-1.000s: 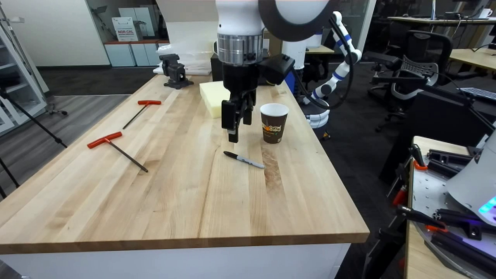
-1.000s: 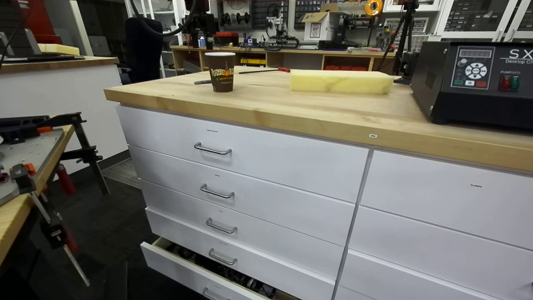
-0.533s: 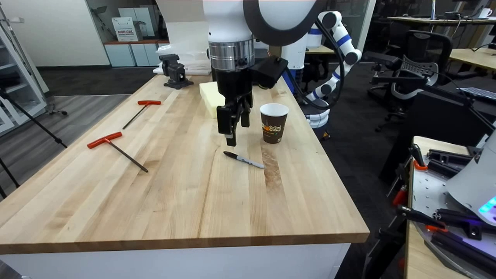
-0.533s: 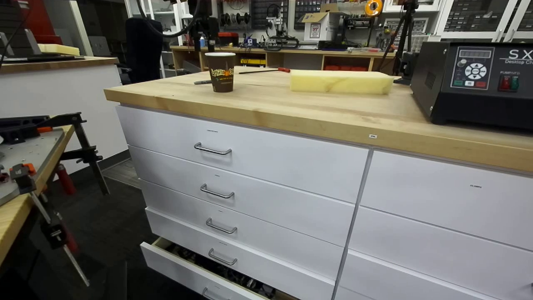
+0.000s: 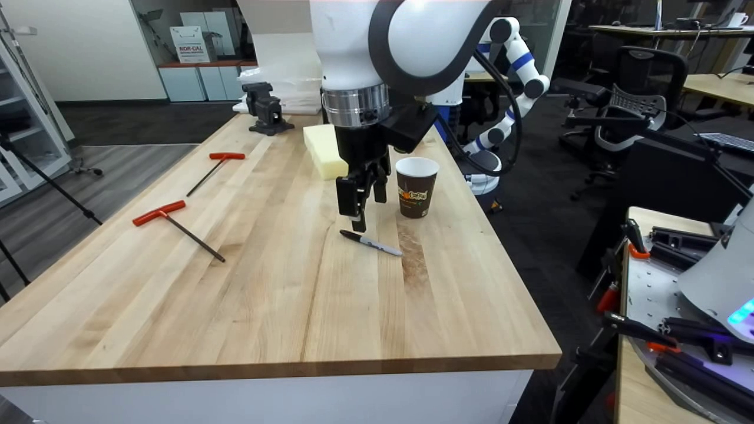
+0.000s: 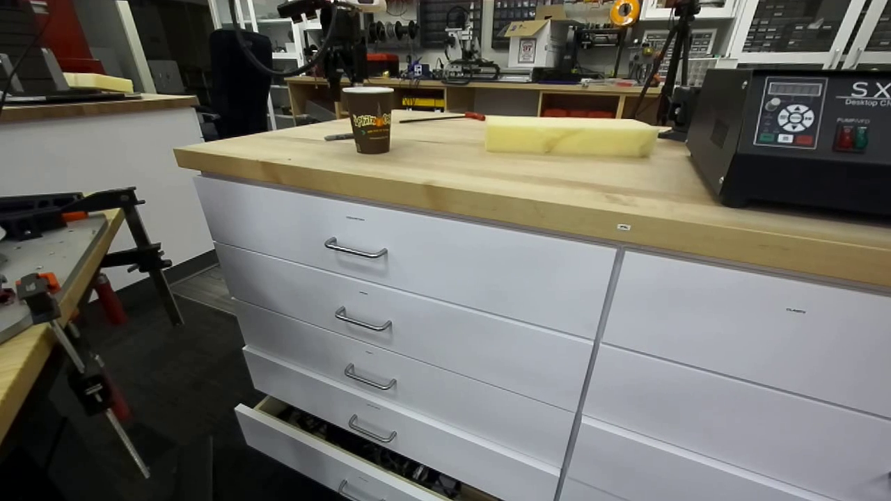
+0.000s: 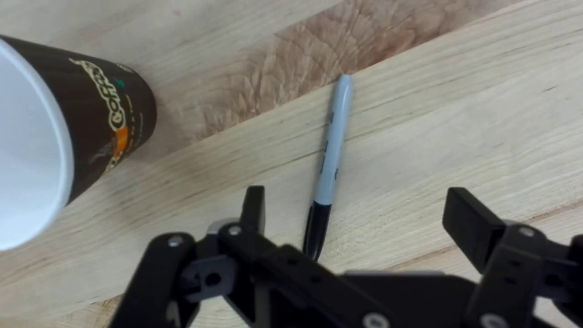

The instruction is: Put the marker in the cup

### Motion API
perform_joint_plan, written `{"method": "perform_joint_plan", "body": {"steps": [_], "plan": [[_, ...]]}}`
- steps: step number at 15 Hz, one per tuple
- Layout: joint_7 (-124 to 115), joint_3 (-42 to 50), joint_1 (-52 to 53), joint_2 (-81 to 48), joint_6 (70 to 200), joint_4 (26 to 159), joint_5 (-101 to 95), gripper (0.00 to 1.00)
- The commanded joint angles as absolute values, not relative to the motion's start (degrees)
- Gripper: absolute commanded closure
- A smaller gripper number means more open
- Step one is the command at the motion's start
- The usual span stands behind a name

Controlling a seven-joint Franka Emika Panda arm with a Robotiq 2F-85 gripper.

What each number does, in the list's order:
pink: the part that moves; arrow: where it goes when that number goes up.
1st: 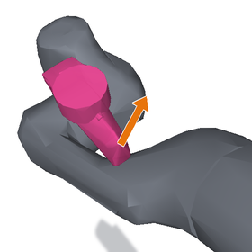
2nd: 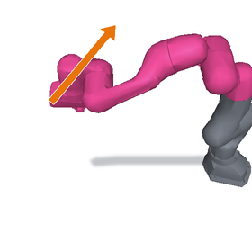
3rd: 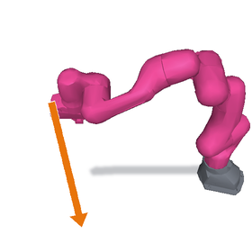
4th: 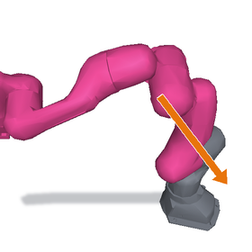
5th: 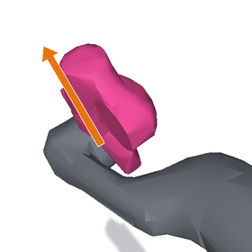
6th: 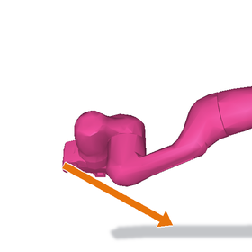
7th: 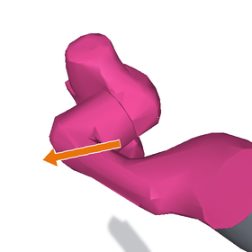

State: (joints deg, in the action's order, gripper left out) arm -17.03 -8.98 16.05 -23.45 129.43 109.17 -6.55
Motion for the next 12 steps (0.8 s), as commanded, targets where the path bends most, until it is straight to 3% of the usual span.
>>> {"method": "perform_joint_plan", "body": {"steps": [1, 3, 4, 6, 7, 8, 10, 11, 12], "plan": [[-18.77, -7.70, 17.04, -25.35, 131.85, 109.13, -6.92, 0.00], [-18.56, -7.58, 17.01, -26.33, 133.79, 109.36, -6.47, 0.00], [-18.44, -7.54, 17.03, -26.76, 134.55, 109.45, -6.31, 0.05], [-18.40, -7.46, 17.13, -27.36, 135.34, 109.72, -6.11, 0.30], [-18.33, -7.45, 17.13, -27.64, 135.70, 109.80, -6.02, 0.27], [-18.32, -7.40, 17.16, -27.80, 135.86, 109.90, -6.00, 0.37], [-18.18, -7.34, 17.09, -28.08, 136.53, 110.08, -5.96, 0.31], [-18.16, -7.33, 17.07, -28.14, 136.71, 110.10, -5.88, 0.35], [-18.12, -7.30, 17.03, -28.26, 136.97, 110.13, -5.83, 0.53]]}}
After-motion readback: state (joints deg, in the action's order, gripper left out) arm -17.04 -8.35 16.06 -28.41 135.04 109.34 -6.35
